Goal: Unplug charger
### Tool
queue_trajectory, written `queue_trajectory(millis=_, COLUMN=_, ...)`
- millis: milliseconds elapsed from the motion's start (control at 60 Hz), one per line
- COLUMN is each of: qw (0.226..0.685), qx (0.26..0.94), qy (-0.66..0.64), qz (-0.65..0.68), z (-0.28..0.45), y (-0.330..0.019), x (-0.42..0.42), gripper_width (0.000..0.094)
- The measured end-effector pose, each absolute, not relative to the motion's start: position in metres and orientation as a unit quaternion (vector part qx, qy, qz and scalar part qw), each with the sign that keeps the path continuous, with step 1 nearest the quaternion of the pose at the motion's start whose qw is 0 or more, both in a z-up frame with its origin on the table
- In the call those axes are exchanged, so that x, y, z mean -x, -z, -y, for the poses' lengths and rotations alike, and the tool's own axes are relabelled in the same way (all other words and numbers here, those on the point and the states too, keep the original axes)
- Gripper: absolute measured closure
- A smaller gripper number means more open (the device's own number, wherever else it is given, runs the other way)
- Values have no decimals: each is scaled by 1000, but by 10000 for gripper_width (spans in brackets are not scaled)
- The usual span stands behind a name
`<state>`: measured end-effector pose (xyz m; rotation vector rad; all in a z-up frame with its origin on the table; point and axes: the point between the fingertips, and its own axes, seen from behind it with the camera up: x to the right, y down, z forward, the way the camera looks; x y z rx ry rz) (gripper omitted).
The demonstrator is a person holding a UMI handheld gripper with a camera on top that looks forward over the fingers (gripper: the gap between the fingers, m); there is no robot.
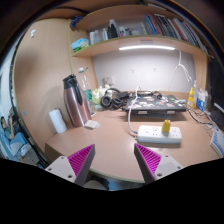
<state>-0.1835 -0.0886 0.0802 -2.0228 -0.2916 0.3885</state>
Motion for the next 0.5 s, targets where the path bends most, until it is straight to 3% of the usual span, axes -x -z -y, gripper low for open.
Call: queue_trajectory(millis=500, qw=544, qx=835, qy=-51, qz=67, z=-15, y=-70, x=71, gripper_width=73)
